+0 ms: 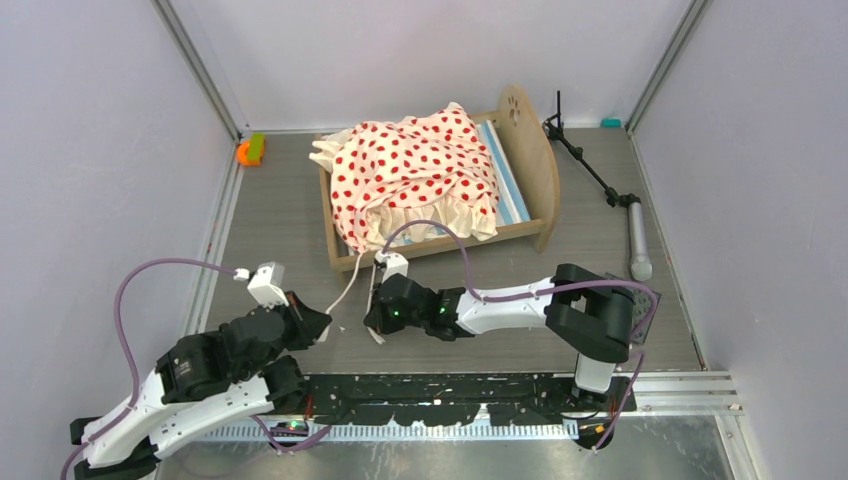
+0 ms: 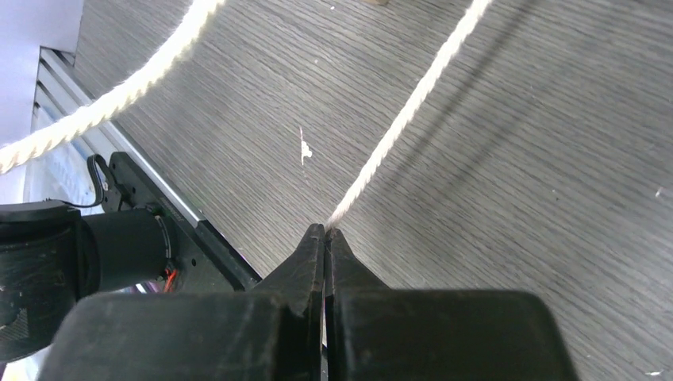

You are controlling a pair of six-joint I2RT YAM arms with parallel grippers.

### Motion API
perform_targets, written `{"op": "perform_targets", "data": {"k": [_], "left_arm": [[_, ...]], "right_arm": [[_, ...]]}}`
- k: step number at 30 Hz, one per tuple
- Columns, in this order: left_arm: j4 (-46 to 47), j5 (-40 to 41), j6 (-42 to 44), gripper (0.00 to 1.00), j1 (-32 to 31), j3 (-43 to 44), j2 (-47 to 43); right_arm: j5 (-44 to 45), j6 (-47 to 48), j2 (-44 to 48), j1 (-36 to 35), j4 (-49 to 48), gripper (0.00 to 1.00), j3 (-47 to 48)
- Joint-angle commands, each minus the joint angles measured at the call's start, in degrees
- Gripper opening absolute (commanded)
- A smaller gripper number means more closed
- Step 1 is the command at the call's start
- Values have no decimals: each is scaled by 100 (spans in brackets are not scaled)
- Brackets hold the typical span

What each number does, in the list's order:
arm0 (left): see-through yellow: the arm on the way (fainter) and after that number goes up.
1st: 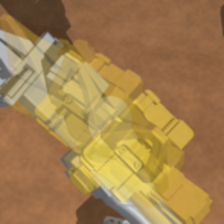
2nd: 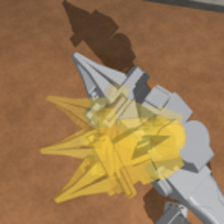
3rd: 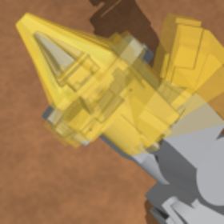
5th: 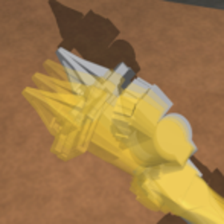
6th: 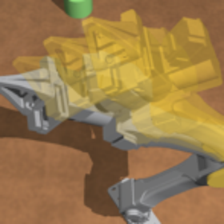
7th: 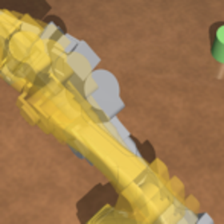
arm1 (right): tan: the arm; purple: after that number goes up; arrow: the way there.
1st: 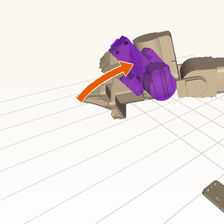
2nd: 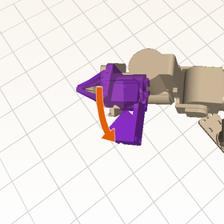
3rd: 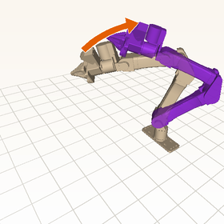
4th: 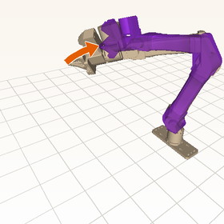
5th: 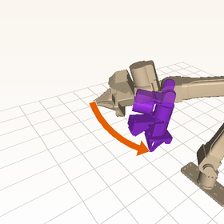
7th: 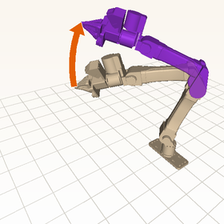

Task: Set up the pet bed
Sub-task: Tie the ropes to the bed frame.

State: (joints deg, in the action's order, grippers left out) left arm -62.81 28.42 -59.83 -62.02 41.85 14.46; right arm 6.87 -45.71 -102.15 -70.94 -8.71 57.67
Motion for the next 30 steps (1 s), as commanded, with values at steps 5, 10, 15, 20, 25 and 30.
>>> {"op": "perform_targets", "data": {"k": [5, 10, 15, 20, 25, 30], "left_arm": [[409, 32, -137, 0, 22, -273, 186], [570, 10, -263, 0, 16, -570, 165], [611, 64, -284, 0, 17, -660, 184], [710, 56, -280, 0, 19, -737, 298], [1138, -77, -270, 0, 16, -950, 576], [1590, 21, -476, 0, 21, -1148, 936]], "right_arm": [[161, -596, 58, -50, -212, 3, -81], [121, -585, 77, -47, -35, 11, 35], [251, -673, 208, -43, 390, 38, 172], [1076, -376, 720, -39, 1494, 50, 320], [1679, -106, 1449, -13, 2130, 51, 175], [2020, -70, 2161, 42, 2350, 51, -294]]}}
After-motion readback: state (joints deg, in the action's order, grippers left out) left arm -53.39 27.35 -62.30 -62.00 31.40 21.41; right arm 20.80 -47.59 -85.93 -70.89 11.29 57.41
